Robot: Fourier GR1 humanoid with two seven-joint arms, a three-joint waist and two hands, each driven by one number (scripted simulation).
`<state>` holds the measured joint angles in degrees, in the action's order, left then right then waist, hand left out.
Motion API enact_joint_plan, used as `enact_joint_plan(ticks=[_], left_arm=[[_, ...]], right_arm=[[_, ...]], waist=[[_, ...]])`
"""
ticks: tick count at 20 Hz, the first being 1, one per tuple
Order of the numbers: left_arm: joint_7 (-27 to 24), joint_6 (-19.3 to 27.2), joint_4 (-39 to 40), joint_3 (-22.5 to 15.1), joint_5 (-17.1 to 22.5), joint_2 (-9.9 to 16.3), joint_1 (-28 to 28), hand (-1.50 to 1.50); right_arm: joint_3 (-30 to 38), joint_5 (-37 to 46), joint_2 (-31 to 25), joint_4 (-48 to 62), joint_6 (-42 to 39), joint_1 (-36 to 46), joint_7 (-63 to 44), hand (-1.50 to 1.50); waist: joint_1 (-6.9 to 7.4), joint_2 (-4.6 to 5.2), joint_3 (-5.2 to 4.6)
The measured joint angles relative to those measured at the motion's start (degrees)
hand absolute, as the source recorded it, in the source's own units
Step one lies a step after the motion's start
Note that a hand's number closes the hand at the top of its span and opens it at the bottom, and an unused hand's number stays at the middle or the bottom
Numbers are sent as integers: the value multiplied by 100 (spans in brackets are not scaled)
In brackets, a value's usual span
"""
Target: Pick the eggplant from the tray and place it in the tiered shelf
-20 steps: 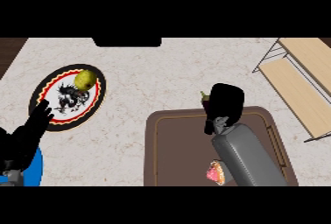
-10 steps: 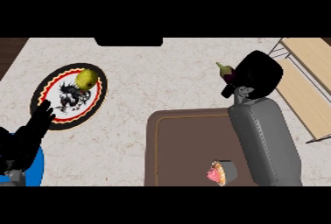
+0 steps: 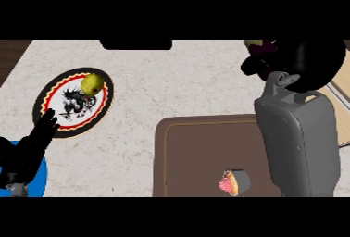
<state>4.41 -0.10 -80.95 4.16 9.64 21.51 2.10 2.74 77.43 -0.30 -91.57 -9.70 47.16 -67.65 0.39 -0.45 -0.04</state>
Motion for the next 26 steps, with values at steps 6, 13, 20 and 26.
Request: enact_joint_plan(ticks=[6,13,20,26], left_arm=[[39,-28,111,104,19,31,-156,0],[-13,-40,154,127,-37,1,-142,0],[-21,-43,108,133,-71,-14,-108,0],[6,-55,39,150,-74,-42,-58,0]], right_arm=[[-35,468,14,-548,-167,560,-112,150],[294,1206,-1,-559,-439,1364,6,150],[916,1864,-290,-170,-1197,1996,470,150],[1514,2160,-560,129,-1735,2441,831,150]], waist=[[-40,1,-4],[-34,8,-5],[-61,-6,-6],[-41,11,-4]])
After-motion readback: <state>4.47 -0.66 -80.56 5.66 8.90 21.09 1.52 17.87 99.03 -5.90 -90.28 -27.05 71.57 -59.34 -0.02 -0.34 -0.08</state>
